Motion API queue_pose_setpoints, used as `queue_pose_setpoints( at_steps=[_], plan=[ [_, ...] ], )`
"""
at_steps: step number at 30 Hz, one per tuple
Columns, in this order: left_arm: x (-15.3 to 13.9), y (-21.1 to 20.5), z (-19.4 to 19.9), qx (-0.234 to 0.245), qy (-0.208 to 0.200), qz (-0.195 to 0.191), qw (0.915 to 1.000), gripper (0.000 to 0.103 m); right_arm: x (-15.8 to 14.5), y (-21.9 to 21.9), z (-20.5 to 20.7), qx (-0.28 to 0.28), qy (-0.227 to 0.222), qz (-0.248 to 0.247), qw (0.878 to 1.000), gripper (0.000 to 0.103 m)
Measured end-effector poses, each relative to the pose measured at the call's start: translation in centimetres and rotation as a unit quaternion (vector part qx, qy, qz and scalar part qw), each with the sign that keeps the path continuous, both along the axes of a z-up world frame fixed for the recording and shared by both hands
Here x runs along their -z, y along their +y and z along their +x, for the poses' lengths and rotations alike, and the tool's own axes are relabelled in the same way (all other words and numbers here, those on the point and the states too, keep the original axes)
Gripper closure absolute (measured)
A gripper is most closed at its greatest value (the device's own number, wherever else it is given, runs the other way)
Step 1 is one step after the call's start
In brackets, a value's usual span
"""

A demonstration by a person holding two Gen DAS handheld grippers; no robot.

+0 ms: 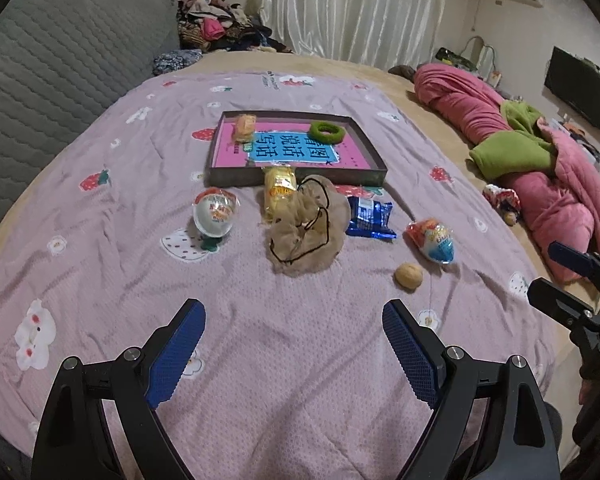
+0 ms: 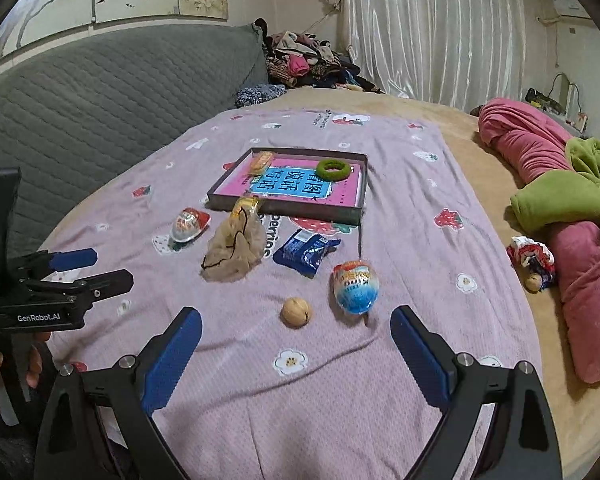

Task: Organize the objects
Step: 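Withdraw both grippers from the tray back toward the remaining snacks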

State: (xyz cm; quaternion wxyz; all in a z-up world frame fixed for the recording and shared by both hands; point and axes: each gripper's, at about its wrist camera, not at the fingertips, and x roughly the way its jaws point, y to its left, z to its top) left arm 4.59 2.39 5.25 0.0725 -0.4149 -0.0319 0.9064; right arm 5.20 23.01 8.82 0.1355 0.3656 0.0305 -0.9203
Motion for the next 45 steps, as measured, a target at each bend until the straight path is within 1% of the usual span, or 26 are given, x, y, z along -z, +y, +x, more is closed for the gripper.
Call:
queue_pose_setpoints(
  at_steps=[4,7,12,15,19,23,31,35,40,45],
  plan=[
    [0.7,0.4,0.2,0.002,-0.002,-0.001,1.0000,0.012,0.6,-0.3,0.9,-0.002,0.013,0.014,1.000,0.007],
    [1.4,0.7,0.3,0.004,-0.001,-0.008,1.0000,0.012,1.3,-0.5,1.3,-0.004,0.015,0.023,1.000,0.007],
    [2.2,1.2,0.4,0.008,-0.001,-0.012,0.9999,0.012,2.1,-0.7,1.4,-0.005,0.015,0.016,1.000,0.007],
    [2.7,1.3,0.5,0.013,0.001,-0.004,0.9999,0.012,2.5,-0.7,1.4,-0.004,0.016,0.012,1.000,0.007],
    [3.3,1.5,0.4,0.018,0.004,-0.004,0.9998,0.012,3.2,-0.7,1.5,-0.005,0.022,0.013,1.000,0.007],
    [3.7,1.7,0.2,0.021,0.010,-0.002,0.9997,0.012,3.9,-0.5,1.0,-0.002,0.019,0.005,1.000,0.007],
    [4.8,2.1,-0.8,0.025,0.015,0.000,0.9996,0.012,5.6,0.0,-0.4,0.005,0.008,0.007,1.000,0.007],
    [5.4,2.5,-1.4,0.025,0.014,0.001,0.9996,0.012,6.2,0.4,-1.2,0.012,0.002,0.001,1.000,0.007],
    [6.2,3.1,-2.4,0.028,0.012,-0.009,0.9995,0.012,6.8,0.6,-2.3,0.018,-0.001,0.000,1.000,0.007],
    [6.8,3.1,-3.5,0.025,0.005,-0.004,0.9997,0.012,7.4,0.7,-3.2,0.021,-0.009,0.000,1.000,0.007]
  ],
)
